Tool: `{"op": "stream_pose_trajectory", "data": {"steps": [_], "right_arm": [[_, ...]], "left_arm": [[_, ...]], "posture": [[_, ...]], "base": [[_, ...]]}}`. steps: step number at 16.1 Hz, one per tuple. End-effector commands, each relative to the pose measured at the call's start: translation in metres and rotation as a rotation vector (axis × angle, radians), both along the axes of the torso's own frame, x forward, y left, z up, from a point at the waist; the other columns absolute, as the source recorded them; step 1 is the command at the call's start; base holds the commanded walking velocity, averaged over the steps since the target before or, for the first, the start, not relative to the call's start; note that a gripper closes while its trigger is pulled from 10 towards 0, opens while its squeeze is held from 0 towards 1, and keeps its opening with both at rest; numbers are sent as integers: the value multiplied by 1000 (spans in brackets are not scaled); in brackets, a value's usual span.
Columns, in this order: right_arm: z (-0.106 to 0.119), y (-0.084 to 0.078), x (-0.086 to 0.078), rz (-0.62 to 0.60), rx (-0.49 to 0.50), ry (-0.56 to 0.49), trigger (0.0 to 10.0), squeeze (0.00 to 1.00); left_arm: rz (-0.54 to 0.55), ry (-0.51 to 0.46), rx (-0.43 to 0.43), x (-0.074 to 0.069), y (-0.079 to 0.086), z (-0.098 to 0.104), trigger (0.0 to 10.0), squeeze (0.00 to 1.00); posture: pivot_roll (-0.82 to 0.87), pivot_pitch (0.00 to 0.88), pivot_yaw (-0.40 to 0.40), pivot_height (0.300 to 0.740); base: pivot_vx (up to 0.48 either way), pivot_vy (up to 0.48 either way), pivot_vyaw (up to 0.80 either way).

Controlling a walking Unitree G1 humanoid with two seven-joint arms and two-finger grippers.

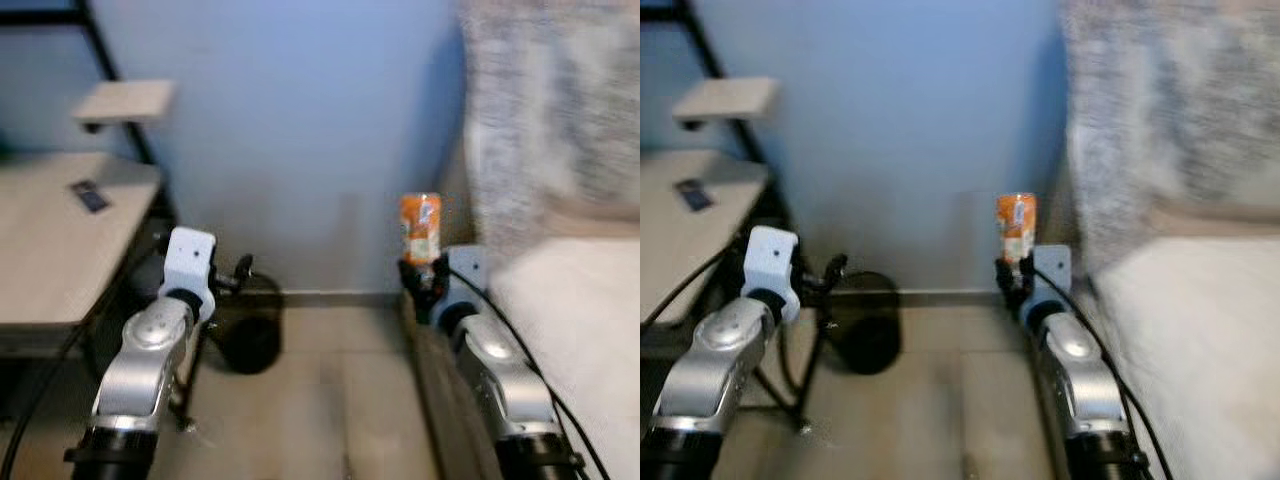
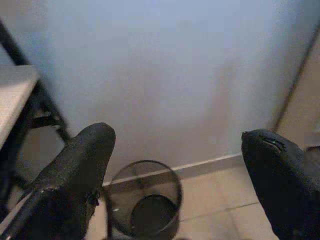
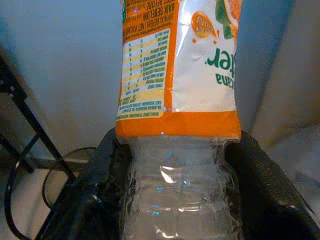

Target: Clean up the room

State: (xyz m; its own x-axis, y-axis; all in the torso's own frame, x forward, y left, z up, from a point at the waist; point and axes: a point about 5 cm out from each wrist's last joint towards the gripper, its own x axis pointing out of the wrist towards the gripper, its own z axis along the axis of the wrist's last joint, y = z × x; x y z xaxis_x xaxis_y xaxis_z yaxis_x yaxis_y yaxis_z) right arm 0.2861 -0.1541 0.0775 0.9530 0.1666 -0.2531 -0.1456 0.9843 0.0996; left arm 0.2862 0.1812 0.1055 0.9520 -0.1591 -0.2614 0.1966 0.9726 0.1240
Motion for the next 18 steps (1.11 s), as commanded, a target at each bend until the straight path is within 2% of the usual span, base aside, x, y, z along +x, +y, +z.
{"op": "stream_pose_trajectory", "data": {"steps": [1,4,12,16,18], "right_arm": [[0,-11,1,-41,3,6,10000,0],[0,-14,1,-56,7,13,10000,0],[-4,-11,1,-20,2,35,10000,0],[-3,-8,1,-1,-1,32,10000,0],[-5,-6,-1,5,14,45,10000,0]], "left_arm": [[-33,-15,-2,2,-9,3,10000,35],[-36,-18,13,3,-8,4,10000,39],[-34,-51,43,6,-5,12,10000,43],[-38,-56,41,6,-4,13,10000,39],[-40,-54,42,5,-4,13,10000,39]], "posture": [[-10,0,25,740],[-11,0,26,740],[-8,0,32,740],[-9,0,40,740],[-8,0,41,740]], "base": [[330,0,0],[330,0,0],[330,0,0],[329,0,800],[330,0,0]]}}
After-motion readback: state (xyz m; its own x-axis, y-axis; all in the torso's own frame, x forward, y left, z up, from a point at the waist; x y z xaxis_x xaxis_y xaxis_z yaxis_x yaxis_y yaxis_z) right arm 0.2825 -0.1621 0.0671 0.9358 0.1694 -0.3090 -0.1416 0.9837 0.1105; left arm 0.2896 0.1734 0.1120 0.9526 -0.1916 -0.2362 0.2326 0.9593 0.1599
